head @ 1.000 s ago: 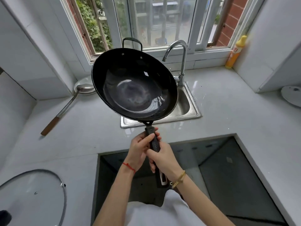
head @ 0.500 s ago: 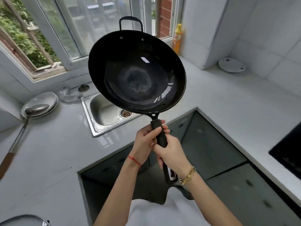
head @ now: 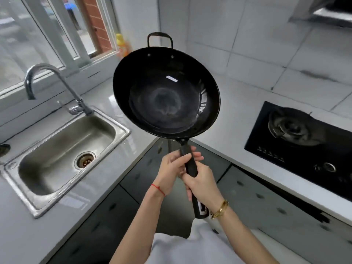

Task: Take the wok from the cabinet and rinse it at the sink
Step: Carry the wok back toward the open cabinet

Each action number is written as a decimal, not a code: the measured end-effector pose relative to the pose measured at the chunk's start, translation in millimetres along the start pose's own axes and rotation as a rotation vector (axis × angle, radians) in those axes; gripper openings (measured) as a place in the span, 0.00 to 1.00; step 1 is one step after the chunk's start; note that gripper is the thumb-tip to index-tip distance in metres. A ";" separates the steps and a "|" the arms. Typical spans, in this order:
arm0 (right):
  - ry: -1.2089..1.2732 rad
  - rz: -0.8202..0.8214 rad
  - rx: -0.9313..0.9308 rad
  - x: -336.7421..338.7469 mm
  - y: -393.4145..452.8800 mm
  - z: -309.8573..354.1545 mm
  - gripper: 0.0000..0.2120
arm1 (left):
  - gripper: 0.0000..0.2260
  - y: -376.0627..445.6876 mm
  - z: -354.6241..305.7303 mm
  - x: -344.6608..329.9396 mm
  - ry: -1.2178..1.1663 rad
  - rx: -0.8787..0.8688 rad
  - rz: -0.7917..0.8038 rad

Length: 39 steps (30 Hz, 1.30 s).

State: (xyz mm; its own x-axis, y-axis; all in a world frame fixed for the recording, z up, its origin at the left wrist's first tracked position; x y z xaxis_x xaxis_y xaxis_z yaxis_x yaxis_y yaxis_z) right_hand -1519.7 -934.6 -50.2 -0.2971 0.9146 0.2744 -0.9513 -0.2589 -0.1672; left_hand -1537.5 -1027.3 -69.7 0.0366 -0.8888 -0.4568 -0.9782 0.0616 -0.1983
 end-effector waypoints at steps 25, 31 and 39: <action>0.097 -0.577 -0.248 180.9 -18.1 -90.9 0.08 | 0.13 97.2 117.4 -192.2 0.136 0.397 0.498; 0.153 -0.707 -0.288 178.2 -25.2 -88.5 0.08 | 0.17 100.2 119.2 -200.7 0.231 0.426 0.637; 0.206 -0.894 -0.359 182.5 -49.0 -91.1 0.06 | 0.15 91.6 136.3 -223.6 0.283 0.515 0.819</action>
State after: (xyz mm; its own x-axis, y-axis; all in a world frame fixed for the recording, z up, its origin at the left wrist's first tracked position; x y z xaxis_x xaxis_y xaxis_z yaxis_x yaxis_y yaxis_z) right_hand -1519.8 -726.7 -78.1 0.5725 0.7723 0.2753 -0.7269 0.6334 -0.2653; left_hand -1607.4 -761.0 -103.9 -0.7228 -0.5556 -0.4110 -0.4705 0.8312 -0.2961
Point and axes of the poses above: each hand's wrist, its own y-axis towards the middle knuckle, its own x-axis out of the back of the hand, z = x × y, the point moved 8 cm from there along y, towards the middle knuckle, and after that the axes turned 1 degree about x, right-handed, at the moved point
